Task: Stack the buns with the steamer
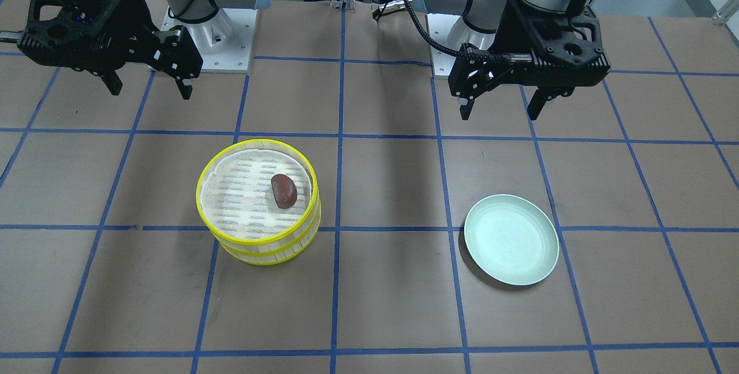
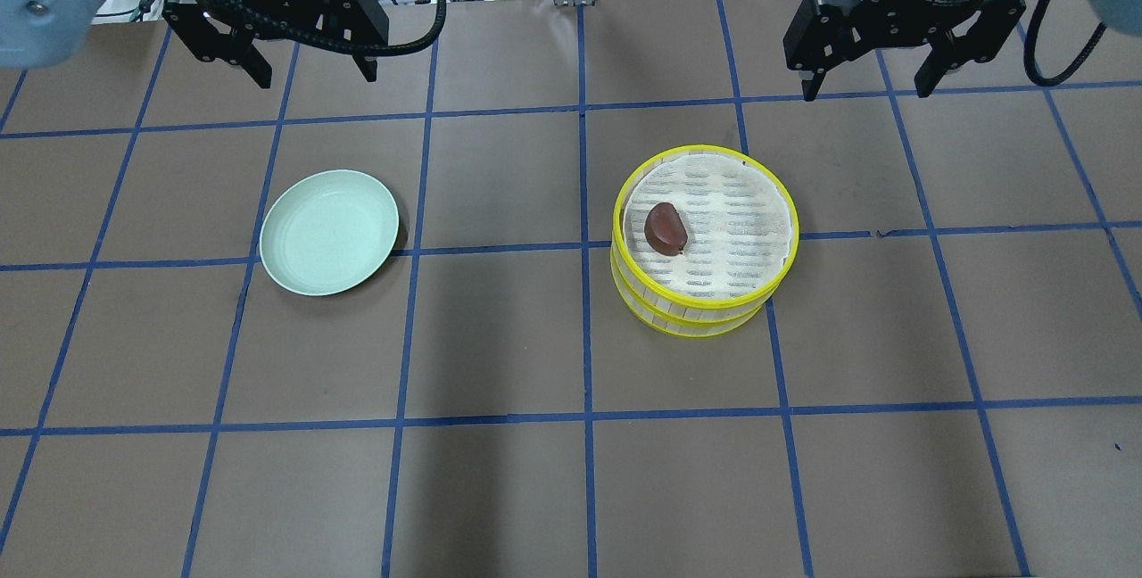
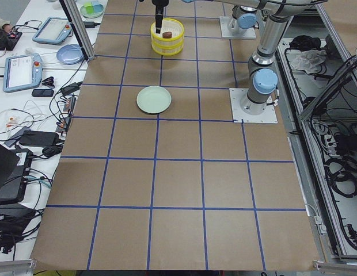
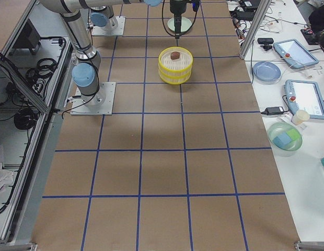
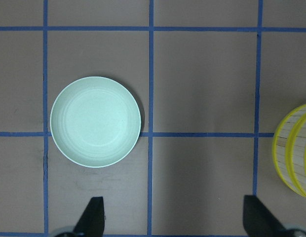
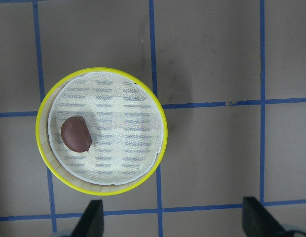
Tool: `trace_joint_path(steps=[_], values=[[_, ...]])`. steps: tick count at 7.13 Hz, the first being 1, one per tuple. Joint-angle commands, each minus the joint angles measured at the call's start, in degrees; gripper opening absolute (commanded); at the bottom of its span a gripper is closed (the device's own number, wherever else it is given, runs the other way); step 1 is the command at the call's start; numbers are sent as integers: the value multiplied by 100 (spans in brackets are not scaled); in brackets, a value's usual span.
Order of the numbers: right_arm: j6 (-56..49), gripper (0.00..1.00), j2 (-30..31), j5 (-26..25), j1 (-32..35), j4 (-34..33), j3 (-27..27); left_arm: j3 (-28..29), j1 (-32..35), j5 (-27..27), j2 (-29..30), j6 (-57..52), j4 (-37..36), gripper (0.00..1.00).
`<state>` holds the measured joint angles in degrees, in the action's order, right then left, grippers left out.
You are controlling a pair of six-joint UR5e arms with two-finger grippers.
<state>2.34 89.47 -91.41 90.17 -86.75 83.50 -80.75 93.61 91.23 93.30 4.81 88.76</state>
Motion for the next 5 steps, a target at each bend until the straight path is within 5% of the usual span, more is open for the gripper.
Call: trace_joint_path(steps=[1, 5], values=[[-6, 100, 0, 0, 0, 0, 0, -3, 0, 8, -40, 3, -8, 100], [-6, 100, 0, 0, 0, 0, 0, -20, 0, 17, -128, 20, -8, 100]])
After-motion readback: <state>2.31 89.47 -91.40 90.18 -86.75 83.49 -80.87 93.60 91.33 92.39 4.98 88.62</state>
